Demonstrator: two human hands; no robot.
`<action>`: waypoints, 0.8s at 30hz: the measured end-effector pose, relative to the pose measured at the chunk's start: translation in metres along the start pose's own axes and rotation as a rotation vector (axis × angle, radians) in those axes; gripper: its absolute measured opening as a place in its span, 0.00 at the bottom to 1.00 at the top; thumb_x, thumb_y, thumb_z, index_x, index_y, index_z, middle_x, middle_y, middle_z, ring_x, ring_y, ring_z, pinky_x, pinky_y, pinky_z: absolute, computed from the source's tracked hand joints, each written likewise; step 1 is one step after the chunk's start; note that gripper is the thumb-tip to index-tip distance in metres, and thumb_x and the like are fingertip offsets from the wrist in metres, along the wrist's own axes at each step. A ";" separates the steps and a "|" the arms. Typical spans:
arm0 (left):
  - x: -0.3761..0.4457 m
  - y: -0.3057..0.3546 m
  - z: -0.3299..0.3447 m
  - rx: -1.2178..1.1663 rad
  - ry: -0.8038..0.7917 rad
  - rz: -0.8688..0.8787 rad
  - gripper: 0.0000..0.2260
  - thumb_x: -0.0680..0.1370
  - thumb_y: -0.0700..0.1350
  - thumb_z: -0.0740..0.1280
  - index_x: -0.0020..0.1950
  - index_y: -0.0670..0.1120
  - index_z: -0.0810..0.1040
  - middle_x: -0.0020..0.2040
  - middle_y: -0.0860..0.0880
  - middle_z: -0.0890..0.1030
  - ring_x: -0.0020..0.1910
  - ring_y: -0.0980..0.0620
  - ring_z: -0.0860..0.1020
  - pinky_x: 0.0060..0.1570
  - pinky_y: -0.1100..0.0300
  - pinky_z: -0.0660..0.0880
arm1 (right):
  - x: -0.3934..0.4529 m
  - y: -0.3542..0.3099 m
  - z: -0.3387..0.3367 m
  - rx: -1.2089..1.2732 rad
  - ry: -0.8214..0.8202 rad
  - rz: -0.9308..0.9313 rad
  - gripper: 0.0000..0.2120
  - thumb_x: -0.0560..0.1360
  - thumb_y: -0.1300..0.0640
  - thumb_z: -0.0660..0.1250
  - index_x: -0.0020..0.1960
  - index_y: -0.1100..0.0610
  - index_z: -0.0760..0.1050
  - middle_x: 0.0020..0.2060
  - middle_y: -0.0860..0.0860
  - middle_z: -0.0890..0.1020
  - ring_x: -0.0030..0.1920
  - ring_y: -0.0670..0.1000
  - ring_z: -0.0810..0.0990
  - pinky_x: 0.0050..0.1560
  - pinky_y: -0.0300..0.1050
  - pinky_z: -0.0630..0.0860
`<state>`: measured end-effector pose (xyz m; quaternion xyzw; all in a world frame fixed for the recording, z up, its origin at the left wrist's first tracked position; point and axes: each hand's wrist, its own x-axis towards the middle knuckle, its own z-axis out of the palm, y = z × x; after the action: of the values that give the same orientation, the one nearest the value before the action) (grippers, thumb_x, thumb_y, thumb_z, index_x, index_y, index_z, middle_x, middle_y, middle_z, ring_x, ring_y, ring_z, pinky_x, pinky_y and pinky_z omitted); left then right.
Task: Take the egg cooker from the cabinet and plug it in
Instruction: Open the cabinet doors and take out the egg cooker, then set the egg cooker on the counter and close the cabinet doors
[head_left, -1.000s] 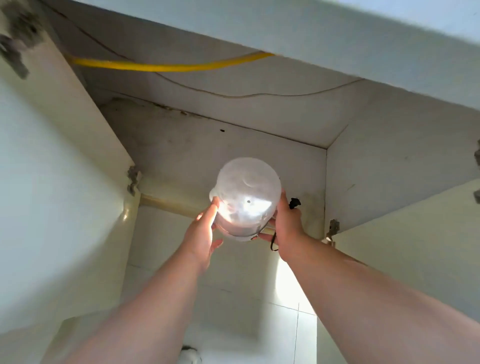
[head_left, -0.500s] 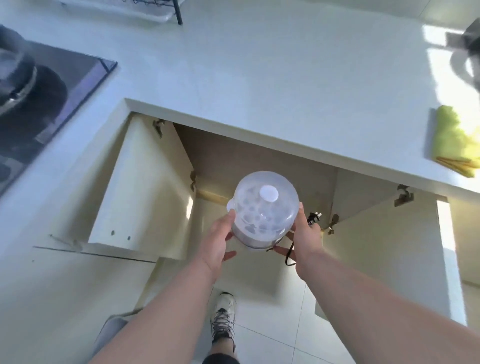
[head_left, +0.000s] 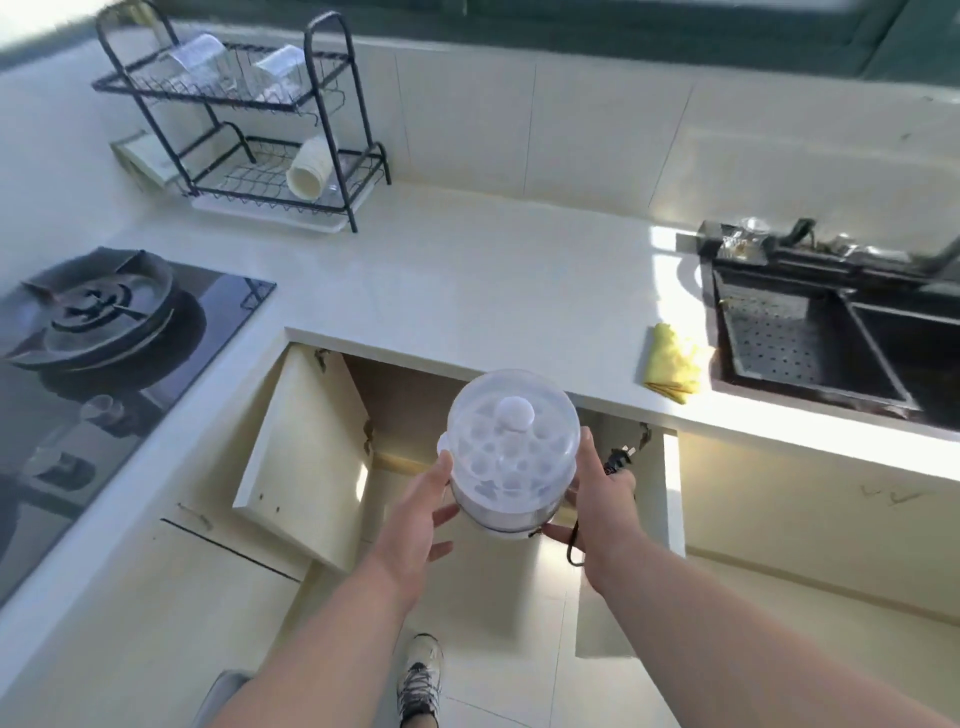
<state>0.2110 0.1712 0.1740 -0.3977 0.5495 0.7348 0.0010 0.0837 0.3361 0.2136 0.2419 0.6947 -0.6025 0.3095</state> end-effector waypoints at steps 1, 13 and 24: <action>-0.009 0.009 0.006 -0.001 -0.015 0.015 0.32 0.66 0.82 0.67 0.66 0.69 0.81 0.63 0.67 0.84 0.67 0.54 0.80 0.68 0.40 0.73 | -0.009 -0.009 -0.007 0.007 -0.001 -0.025 0.46 0.70 0.24 0.70 0.77 0.48 0.61 0.62 0.50 0.80 0.48 0.51 0.83 0.16 0.37 0.75; -0.025 0.114 0.040 0.013 -0.136 0.164 0.32 0.70 0.80 0.66 0.62 0.61 0.87 0.60 0.56 0.88 0.65 0.45 0.81 0.58 0.48 0.75 | -0.043 -0.102 -0.024 0.070 0.013 -0.165 0.47 0.70 0.24 0.71 0.78 0.50 0.61 0.58 0.54 0.81 0.52 0.56 0.83 0.31 0.58 0.87; 0.081 0.211 0.028 0.038 -0.189 0.219 0.33 0.67 0.82 0.67 0.62 0.65 0.86 0.67 0.56 0.84 0.68 0.48 0.79 0.62 0.45 0.73 | 0.021 -0.192 0.045 0.148 0.006 -0.193 0.42 0.72 0.27 0.71 0.72 0.55 0.66 0.62 0.56 0.81 0.56 0.58 0.85 0.35 0.59 0.88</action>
<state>0.0467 0.0750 0.2984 -0.2643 0.6007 0.7542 -0.0200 -0.0605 0.2605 0.3263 0.1978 0.6694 -0.6783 0.2296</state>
